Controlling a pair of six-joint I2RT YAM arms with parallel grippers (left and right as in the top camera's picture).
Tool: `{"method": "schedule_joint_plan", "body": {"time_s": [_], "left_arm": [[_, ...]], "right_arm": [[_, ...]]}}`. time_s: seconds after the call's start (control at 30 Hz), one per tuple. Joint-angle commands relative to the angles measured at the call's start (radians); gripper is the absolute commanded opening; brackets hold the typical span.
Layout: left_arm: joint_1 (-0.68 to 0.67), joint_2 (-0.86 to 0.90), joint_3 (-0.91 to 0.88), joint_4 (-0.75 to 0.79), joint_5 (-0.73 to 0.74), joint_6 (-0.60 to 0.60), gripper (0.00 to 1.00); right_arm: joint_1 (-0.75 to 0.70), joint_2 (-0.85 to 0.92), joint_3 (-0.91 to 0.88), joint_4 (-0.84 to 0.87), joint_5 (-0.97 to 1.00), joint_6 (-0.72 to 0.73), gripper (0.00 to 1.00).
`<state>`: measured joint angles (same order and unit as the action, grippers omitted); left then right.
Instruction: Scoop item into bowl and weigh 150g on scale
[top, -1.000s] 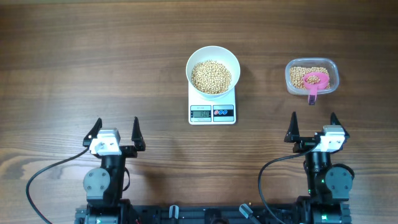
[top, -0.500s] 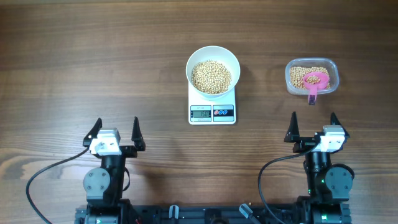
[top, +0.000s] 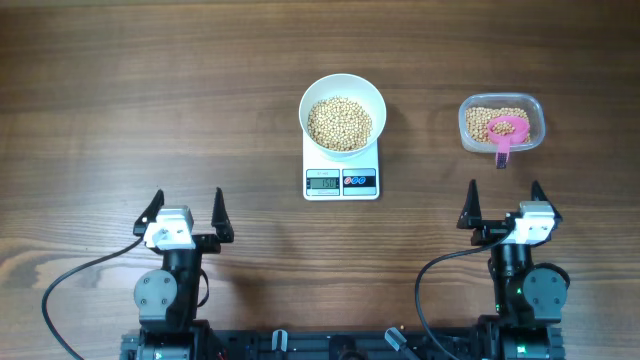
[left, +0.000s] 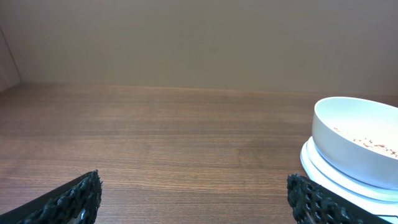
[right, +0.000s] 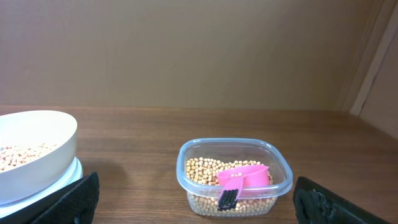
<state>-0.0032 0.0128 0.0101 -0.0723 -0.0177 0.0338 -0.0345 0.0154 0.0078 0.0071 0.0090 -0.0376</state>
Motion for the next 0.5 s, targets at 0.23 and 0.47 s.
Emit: {"method": "schedule_joint_plan", "body": {"time_s": [0.23, 0.47], "left_arm": [[0.008, -0.01, -0.005, -0.001, 0.005, 0.018, 1.0], [0.008, -0.01, -0.005, -0.001, 0.005, 0.018, 1.0]], "right_arm": [[-0.004, -0.011, -0.003, 0.002, 0.018, 0.012, 1.0], [-0.004, -0.011, -0.003, 0.002, 0.018, 0.011, 1.0]]}}
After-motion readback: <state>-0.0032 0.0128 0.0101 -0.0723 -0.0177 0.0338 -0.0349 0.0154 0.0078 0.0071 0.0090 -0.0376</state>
